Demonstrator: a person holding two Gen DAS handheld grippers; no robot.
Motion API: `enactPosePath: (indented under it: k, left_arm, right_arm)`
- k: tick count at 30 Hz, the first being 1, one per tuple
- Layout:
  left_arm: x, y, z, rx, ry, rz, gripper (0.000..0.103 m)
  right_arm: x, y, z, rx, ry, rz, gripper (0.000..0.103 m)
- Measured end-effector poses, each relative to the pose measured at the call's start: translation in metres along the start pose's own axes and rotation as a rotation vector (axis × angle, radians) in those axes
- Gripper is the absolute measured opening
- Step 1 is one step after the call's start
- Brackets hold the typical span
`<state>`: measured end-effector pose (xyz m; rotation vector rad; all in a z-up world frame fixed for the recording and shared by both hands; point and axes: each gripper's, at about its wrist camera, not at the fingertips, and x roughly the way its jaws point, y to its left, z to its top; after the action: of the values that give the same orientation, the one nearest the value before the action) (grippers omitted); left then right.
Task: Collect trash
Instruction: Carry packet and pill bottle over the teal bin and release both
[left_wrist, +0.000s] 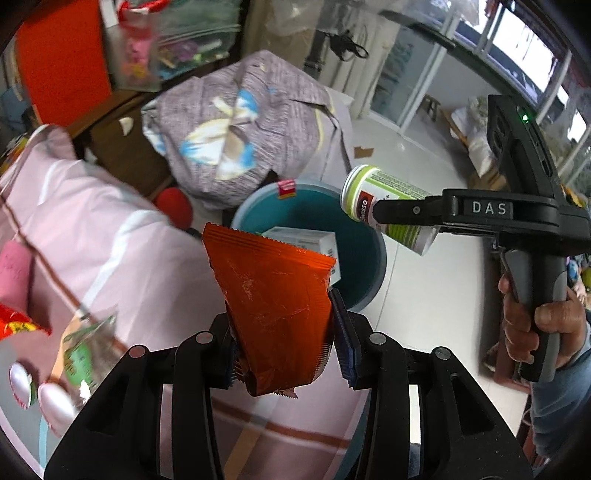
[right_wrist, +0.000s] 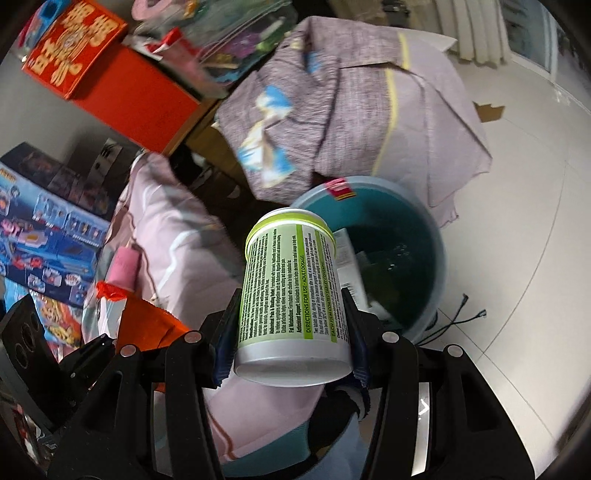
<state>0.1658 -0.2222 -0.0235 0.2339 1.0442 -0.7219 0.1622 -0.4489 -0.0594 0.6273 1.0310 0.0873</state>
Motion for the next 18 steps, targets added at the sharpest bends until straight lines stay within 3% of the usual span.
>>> enactPosePath:
  k: [9, 18]
  left_arm:
    - [0.046, -0.011, 0.018, 0.005, 0.065, -0.024, 0.046]
    - [0.073, -0.011, 0.028, -0.013, 0.097, -0.03, 0.065]
  right_arm:
    - [0.009, -0.026, 0.006, 0.041, 0.022, -0.027, 0.048]
    - [0.021, -0.038, 0.006, 0.068, 0.05, -0.048, 0.048]
